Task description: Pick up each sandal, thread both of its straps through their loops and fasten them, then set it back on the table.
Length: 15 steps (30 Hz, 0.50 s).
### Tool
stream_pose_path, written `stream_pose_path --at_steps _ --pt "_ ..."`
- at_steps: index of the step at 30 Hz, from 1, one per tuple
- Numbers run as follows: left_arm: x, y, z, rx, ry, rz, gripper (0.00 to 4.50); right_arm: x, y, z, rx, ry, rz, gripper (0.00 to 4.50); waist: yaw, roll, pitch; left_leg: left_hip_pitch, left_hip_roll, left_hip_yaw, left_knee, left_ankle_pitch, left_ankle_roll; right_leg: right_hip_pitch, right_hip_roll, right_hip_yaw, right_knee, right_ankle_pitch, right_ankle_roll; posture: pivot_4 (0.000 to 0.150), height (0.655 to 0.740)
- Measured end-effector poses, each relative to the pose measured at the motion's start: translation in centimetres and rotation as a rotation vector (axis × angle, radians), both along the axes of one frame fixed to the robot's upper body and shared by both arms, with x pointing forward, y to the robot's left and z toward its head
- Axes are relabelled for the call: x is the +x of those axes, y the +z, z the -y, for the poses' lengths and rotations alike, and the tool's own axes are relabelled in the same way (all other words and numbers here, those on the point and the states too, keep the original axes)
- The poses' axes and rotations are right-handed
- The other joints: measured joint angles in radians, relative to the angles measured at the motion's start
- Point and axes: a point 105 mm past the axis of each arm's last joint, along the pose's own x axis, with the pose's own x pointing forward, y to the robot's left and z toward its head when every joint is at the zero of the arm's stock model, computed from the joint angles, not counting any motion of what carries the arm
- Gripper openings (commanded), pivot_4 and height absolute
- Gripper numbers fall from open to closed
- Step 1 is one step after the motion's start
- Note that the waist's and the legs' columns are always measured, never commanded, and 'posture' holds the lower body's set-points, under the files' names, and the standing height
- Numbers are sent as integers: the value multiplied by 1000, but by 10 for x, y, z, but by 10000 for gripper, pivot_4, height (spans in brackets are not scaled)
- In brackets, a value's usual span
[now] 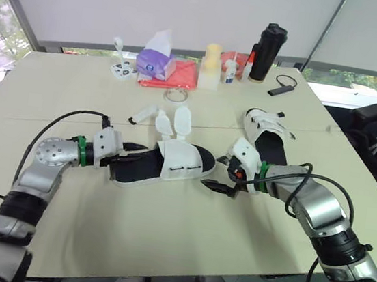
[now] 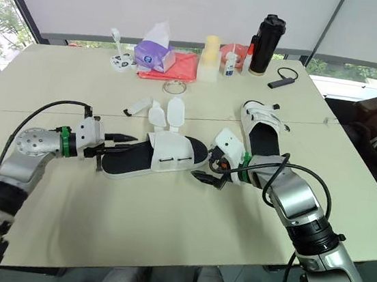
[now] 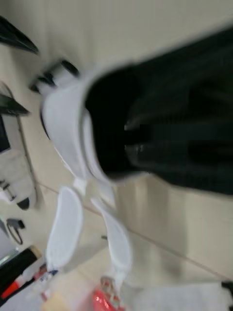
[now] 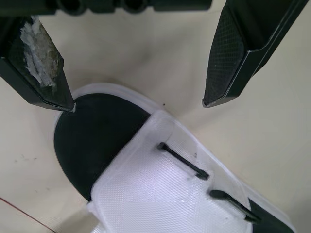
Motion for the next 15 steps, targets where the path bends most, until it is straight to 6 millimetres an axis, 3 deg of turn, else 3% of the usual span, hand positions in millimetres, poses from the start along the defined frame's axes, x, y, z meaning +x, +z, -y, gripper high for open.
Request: stream_pose_path --at_steps 6,10,15 --pt "-47 -19 14 -90 -13 -323 347 4 -5 -3 17 10 -11 45000 10 1 0 4 0 0 -2 0 0 3 0 0 -3 -2 -4 1500 7400" --pt "-54 -13 16 -94 -4 -364 347 6 -7 -4 16 12 -20 45000 12 1 0 4 0 1 -2 0 0 4 0 0 -3 -2 -4 1500 7400" --pt "-58 -26 27 -111 32 -439 347 10 -9 -7 16 17 -22 45000 11 1 0 4 0 1 -3 0 0 3 0 0 -3 -2 -4 1500 7400"
